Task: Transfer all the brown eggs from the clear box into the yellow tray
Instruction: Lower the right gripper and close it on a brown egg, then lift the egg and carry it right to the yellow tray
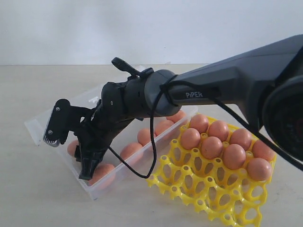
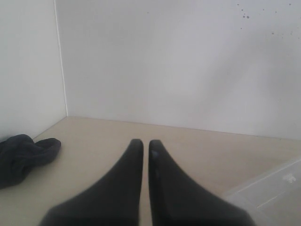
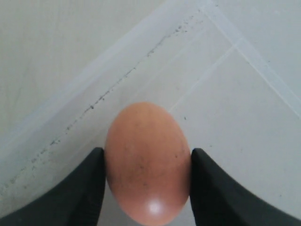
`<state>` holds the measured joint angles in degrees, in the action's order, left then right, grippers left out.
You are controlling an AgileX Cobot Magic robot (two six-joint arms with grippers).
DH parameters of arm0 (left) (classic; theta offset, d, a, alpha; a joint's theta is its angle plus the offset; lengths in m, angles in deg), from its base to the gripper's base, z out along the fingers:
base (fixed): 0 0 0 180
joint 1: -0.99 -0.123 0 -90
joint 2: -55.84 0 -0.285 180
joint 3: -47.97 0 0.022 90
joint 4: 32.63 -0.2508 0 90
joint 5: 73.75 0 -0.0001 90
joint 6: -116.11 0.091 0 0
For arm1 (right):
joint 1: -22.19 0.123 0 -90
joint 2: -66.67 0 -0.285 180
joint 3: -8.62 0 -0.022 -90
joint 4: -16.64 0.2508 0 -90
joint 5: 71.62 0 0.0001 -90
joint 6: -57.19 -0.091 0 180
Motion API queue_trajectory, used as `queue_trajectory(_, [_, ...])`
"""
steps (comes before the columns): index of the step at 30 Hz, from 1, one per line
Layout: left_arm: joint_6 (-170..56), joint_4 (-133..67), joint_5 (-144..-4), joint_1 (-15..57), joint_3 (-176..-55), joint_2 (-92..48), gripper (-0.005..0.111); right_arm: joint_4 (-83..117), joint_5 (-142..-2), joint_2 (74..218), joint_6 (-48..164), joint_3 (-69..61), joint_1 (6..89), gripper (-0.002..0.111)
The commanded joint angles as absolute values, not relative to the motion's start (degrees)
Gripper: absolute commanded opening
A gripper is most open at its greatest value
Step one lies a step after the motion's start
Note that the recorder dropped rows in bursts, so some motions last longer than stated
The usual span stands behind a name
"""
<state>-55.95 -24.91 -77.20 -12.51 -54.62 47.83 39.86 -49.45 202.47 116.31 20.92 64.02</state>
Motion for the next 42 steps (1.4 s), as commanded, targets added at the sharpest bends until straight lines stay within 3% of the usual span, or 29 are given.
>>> queue_trajectory(1, [-55.81,-24.92,-76.8,-12.46,-54.81,48.05,0.004,40.74,-50.35,199.23,102.94,20.46,63.39,0.0])
queue_trajectory(8, [-55.81,-24.92,-76.68,-12.46,-54.81,48.05,0.004,45.17,-60.38,185.17,99.86,8.81,63.13,0.0])
queue_trajectory(26, [-55.81,-24.92,-76.78,-12.46,-54.81,48.05,0.004,44.72,-112.71,140.11,62.44,-56.54,63.34,0.0])
queue_trajectory(37, [-55.81,-24.92,-76.78,-12.46,-54.81,48.05,0.004,34.55,-111.19,139.4,62.4,-61.93,63.34,0.0])
queue_trajectory(42, [-55.81,-24.92,-76.78,-12.46,-54.81,48.05,0.004,38.19,-121.28,148.67,63.59,-60.29,63.34,0.0])
